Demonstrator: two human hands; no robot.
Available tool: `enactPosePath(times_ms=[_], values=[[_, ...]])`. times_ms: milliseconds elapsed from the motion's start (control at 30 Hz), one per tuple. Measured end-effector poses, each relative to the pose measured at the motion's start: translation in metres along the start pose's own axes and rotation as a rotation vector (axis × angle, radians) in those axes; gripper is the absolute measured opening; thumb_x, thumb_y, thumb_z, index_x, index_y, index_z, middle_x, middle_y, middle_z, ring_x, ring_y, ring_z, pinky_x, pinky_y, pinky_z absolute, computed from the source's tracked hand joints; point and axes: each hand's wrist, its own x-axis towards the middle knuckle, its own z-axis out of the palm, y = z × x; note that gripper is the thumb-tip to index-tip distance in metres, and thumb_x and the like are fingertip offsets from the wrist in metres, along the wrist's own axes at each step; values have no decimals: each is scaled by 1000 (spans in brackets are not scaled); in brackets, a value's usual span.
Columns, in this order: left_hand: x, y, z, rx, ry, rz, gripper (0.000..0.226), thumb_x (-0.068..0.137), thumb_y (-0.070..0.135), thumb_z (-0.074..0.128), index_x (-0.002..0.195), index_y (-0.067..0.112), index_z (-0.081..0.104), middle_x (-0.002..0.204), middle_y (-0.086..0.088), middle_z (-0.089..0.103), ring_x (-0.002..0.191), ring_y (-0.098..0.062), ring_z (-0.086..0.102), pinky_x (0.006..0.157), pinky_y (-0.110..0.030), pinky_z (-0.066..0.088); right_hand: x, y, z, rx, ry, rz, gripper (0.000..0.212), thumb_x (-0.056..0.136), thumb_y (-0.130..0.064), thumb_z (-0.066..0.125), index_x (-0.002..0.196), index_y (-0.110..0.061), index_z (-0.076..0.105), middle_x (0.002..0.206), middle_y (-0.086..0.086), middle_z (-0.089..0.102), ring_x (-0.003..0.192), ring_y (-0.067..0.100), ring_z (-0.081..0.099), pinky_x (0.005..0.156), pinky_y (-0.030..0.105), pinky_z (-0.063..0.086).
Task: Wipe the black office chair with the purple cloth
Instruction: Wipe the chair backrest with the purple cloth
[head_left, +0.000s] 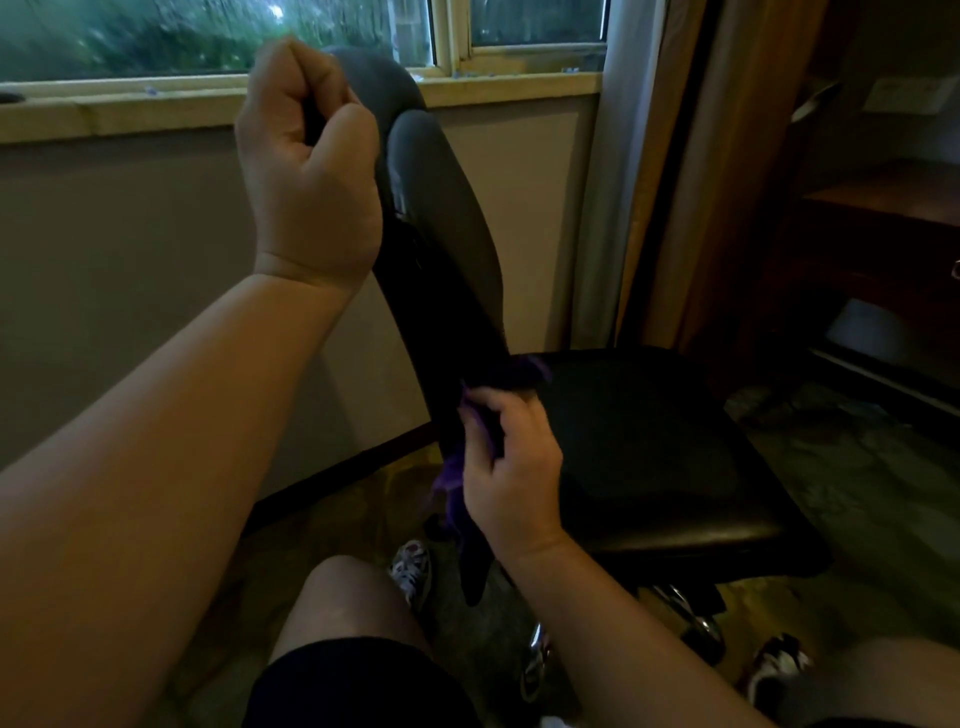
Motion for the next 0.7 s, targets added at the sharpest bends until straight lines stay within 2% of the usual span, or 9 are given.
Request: enactPosePath(times_ms=[67, 133, 300, 467, 533, 633, 667, 700], values=[[0, 1, 2, -18, -4, -4, 36, 74, -13, 40, 74, 23, 39, 71, 0, 34, 64, -9, 31, 60, -33, 28, -26, 21, -7, -105, -75, 60, 19, 93, -9, 66, 111, -7, 69, 111, 4, 66, 106, 12, 63, 98, 10, 42], [1, 0, 2, -24, -18, 0, 37, 74, -14, 39, 75, 23, 39, 72, 0, 34, 63, -9, 31, 59, -32, 28, -49, 36, -10, -149, -153, 184, 20, 92, -4, 68, 112, -9, 70, 111, -1, 64, 106, 11, 62, 98, 6, 39], [1, 0, -2, 6, -29, -4, 34, 74, -12, 40, 74, 22, 39, 70, 2, 34, 62, -8, 33, 59, -35, 28, -77, 47, -10, -143, -329, 683, 21, 98, -13, 63, 113, -27, 66, 111, -14, 59, 106, 2, 56, 80, -3, 37], [1, 2, 1, 28, -7, -39, 31, 71, -9, 41, 71, 21, 38, 71, -2, 35, 64, -20, 31, 61, -45, 26, -70, 44, -11, 27, -320, 1068, 17, 101, -18, 61, 100, -35, 62, 105, -11, 64, 92, 0, 58, 67, 10, 41], [2, 3, 1, 39, 3, -54, 30, 70, -9, 41, 70, 21, 38, 70, -3, 36, 65, -26, 31, 61, -47, 27, -66, 42, -14, 115, -268, 1256, 12, 102, -18, 59, 104, -28, 64, 105, -4, 65, 93, 7, 61, 71, 17, 45], [2, 4, 0, 54, 4, -56, 28, 69, -6, 42, 69, 21, 38, 71, -5, 37, 68, -30, 33, 61, -48, 29, -59, 43, -20, 334, -55, 1532, 21, 103, -14, 55, 122, -13, 64, 114, 11, 66, 104, 27, 63, 92, 39, 51], [1, 5, 0, 59, 0, -52, 28, 70, -6, 43, 69, 21, 39, 72, -5, 37, 68, -31, 34, 62, -49, 29, -55, 42, -23, 441, 44, 1612, 22, 103, -12, 55, 122, -11, 64, 114, 13, 65, 103, 28, 63, 90, 41, 51], [1, 5, 0, 61, -5, -48, 28, 70, -6, 43, 69, 21, 39, 72, -6, 37, 69, -31, 34, 62, -49, 29, -51, 40, -24, 554, 128, 1676, 20, 102, -9, 54, 119, -10, 65, 110, 13, 66, 97, 27, 63, 82, 40, 51]])
